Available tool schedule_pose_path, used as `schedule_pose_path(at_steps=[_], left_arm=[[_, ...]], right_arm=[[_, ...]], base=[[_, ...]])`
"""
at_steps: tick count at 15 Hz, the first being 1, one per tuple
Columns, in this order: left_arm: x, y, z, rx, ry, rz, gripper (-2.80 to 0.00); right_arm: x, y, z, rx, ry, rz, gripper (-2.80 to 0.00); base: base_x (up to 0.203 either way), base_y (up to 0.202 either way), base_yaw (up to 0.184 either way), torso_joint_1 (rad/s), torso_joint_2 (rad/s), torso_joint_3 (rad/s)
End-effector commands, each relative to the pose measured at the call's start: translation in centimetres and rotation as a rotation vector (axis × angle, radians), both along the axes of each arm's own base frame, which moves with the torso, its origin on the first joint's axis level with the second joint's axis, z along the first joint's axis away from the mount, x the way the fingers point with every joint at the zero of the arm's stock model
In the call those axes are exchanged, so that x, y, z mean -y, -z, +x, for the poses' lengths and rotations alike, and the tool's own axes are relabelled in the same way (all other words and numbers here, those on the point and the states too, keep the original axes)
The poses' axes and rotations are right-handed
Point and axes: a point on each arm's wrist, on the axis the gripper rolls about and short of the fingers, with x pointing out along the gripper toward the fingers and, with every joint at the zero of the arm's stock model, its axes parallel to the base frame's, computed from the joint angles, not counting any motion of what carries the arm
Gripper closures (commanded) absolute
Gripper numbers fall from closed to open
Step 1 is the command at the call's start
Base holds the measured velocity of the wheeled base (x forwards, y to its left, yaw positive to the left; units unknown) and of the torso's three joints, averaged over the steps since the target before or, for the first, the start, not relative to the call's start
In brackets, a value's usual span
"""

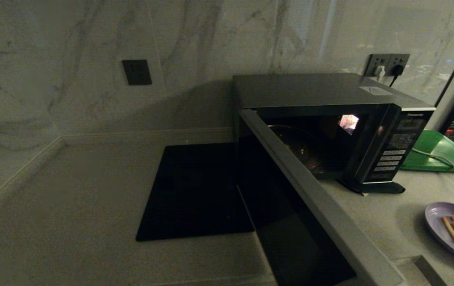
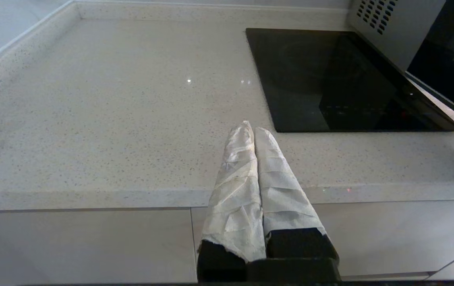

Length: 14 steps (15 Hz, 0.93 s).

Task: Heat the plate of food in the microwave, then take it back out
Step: Put the plate in the microwave oven

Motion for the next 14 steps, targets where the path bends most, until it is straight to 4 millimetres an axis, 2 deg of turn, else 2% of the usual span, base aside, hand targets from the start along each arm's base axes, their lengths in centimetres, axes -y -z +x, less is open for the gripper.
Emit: schedule_pose_path(at_steps=[1, 9, 14], left_arm=[[0.0, 0.0, 0.0, 0.001, -0.002, 0.0, 0.0], [0.0, 0.0, 0.0, 0.001, -0.002, 0.0, 0.0], [0.0, 0.0, 0.0, 0.001, -0.002, 0.0, 0.0]], right_arm=[[-0.6, 0.0, 1.1, -0.03, -0.025, -0.015, -2.8], [-0.4, 1.1, 3.2, -0.156, -0.029, -0.085, -2.8], [-1.3, 1.8, 4.6, -0.183, -0.068, -0.08, -2.8]], base=[[0.0, 0.0, 0.0, 0.0, 0.0, 0.0], [0.0, 0.0, 0.0, 0.0, 0.0, 0.0], [0.0, 0.0, 0.0, 0.0, 0.0, 0.0]])
